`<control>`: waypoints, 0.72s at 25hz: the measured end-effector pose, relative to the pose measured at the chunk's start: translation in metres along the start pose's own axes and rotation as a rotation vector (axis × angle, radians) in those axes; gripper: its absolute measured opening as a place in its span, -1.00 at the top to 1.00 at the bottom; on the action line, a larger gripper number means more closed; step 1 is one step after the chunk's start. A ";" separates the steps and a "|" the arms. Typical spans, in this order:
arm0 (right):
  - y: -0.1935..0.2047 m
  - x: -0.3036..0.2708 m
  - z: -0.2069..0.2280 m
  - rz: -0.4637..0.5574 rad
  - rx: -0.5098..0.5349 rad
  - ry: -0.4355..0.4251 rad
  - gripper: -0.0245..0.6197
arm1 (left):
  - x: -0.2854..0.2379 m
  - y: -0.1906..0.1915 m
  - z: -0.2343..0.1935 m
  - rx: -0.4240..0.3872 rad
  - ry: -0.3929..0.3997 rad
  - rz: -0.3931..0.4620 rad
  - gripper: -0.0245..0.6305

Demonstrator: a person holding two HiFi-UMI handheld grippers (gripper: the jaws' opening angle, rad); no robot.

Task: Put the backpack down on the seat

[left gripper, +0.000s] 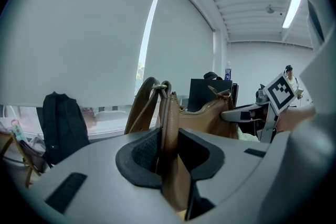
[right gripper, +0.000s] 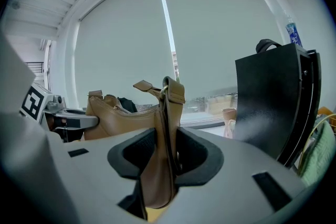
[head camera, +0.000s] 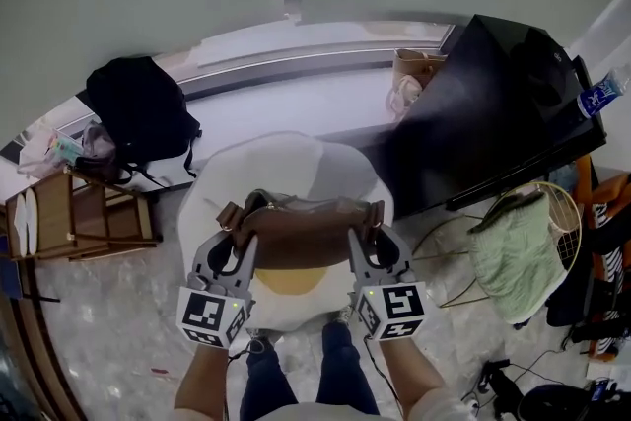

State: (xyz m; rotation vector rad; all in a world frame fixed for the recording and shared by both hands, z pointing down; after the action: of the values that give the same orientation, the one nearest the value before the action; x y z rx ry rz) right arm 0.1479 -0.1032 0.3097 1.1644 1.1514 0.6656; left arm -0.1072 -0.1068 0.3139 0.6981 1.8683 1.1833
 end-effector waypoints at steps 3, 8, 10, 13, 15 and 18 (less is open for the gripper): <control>0.010 -0.008 0.004 -0.009 0.000 -0.006 0.46 | -0.008 0.009 -0.003 0.008 -0.002 -0.013 0.61; 0.029 -0.022 0.007 -0.019 -0.006 -0.011 0.46 | -0.022 0.026 -0.010 0.009 -0.008 -0.016 0.61; 0.038 -0.028 0.008 -0.026 -0.012 -0.012 0.46 | -0.027 0.034 -0.014 0.011 -0.009 -0.024 0.61; 0.051 -0.038 0.009 -0.034 -0.016 -0.011 0.46 | -0.038 0.046 -0.021 0.015 -0.009 -0.034 0.61; 0.060 -0.046 0.012 -0.040 -0.016 -0.010 0.46 | -0.047 0.055 -0.025 0.018 -0.008 -0.042 0.61; 0.074 -0.056 0.015 -0.051 -0.016 -0.011 0.46 | -0.057 0.068 -0.032 0.020 -0.009 -0.054 0.61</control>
State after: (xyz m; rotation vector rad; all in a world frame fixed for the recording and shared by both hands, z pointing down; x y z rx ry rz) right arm 0.1542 -0.1352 0.3978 1.1204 1.1606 0.6274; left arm -0.1016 -0.1384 0.4028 0.6586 1.8826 1.1271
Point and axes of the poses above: the fingertips, and each gripper's own axes: x backward along the fingers, z to its right, y out of its underside, the point moved 8 cm from there along x, backward along the fingers, and after that the axes turned 8 degrees about x, right-handed, at the moved point
